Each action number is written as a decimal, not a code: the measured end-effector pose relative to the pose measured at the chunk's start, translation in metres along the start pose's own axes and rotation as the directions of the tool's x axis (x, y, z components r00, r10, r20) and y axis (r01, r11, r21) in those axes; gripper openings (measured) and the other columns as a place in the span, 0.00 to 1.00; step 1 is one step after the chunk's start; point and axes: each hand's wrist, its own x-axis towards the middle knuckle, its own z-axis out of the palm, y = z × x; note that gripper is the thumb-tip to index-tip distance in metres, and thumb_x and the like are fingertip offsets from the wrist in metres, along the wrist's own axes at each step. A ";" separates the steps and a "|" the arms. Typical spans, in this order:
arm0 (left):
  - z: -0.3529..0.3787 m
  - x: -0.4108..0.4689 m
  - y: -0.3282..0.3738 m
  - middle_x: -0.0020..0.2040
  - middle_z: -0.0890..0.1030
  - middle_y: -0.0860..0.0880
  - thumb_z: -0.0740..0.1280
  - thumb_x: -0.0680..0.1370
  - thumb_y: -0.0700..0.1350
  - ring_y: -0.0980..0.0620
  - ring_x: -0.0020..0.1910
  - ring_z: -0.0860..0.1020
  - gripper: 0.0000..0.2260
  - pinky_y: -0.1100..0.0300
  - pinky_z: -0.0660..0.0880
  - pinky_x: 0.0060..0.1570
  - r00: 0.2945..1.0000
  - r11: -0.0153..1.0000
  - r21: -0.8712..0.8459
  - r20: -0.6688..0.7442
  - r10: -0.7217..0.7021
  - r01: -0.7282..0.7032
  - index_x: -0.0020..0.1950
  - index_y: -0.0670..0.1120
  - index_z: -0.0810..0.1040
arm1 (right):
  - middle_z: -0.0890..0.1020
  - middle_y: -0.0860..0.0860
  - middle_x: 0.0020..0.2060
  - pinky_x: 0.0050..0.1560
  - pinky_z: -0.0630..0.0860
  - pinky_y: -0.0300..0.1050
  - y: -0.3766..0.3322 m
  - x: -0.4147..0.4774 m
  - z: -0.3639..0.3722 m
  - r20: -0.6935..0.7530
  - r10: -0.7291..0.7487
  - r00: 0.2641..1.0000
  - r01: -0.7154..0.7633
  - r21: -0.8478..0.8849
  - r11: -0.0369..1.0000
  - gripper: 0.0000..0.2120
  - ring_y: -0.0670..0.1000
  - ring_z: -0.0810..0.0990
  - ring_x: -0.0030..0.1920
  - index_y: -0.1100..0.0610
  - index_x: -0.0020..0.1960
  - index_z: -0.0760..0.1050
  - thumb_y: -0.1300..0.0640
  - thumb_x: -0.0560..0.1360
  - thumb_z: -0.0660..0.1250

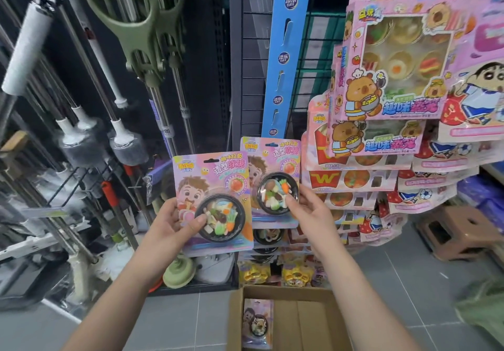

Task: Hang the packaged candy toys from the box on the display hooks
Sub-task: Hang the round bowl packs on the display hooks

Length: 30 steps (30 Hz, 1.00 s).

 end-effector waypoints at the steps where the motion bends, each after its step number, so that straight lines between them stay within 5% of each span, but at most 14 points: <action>1: 0.000 0.000 -0.001 0.56 0.86 0.49 0.72 0.75 0.46 0.52 0.55 0.85 0.19 0.53 0.79 0.55 1.000 1.000 -0.004 0.000 -0.005 0.005 0.65 0.48 0.75 | 0.82 0.40 0.61 0.65 0.77 0.47 0.002 0.000 -0.001 0.002 0.007 1.000 -0.007 -0.011 1.000 0.21 0.40 0.80 0.60 0.42 0.70 0.74 0.48 0.78 0.72; 6: 0.002 0.002 -0.005 0.57 0.86 0.49 0.72 0.76 0.44 0.50 0.56 0.85 0.18 0.54 0.80 0.55 1.000 0.999 -0.018 0.007 -0.028 0.028 0.65 0.47 0.75 | 0.80 0.39 0.64 0.65 0.77 0.45 0.009 0.000 -0.005 0.005 0.013 1.000 -0.013 -0.068 0.998 0.27 0.36 0.79 0.59 0.44 0.75 0.70 0.47 0.78 0.71; 10: 0.006 0.003 -0.007 0.54 0.87 0.49 0.71 0.79 0.39 0.51 0.56 0.85 0.15 0.61 0.82 0.52 0.999 0.999 -0.022 0.017 -0.047 0.047 0.65 0.46 0.75 | 0.78 0.42 0.68 0.68 0.76 0.51 0.019 0.002 -0.004 -0.008 0.027 1.000 -0.027 -0.127 0.992 0.29 0.45 0.76 0.67 0.42 0.77 0.66 0.46 0.78 0.70; 19: 0.012 0.007 -0.011 0.58 0.86 0.47 0.77 0.72 0.49 0.46 0.59 0.84 0.23 0.49 0.78 0.62 0.997 0.997 -0.011 0.021 -0.076 0.076 0.64 0.48 0.75 | 0.77 0.44 0.67 0.68 0.76 0.54 0.026 0.005 0.012 -0.150 -0.009 0.989 -0.026 -0.230 0.973 0.29 0.46 0.77 0.66 0.44 0.77 0.66 0.46 0.78 0.71; 24: 0.022 0.008 -0.008 0.58 0.85 0.49 0.79 0.72 0.52 0.48 0.58 0.85 0.26 0.57 0.81 0.50 0.997 0.998 0.015 0.042 -0.070 0.069 0.66 0.50 0.74 | 0.75 0.47 0.70 0.69 0.75 0.57 0.027 0.003 0.016 -0.198 -0.036 0.979 -0.028 -0.313 0.949 0.31 0.49 0.74 0.70 0.44 0.77 0.66 0.42 0.77 0.70; 30: 0.036 0.009 -0.003 0.58 0.86 0.50 0.76 0.71 0.53 0.50 0.58 0.85 0.25 0.48 0.79 0.62 0.996 0.998 0.028 0.074 -0.050 0.048 0.65 0.50 0.74 | 0.74 0.45 0.69 0.68 0.75 0.54 0.016 -0.012 0.010 -0.183 -0.041 0.982 -0.027 -0.351 0.936 0.27 0.47 0.74 0.69 0.47 0.76 0.67 0.46 0.79 0.68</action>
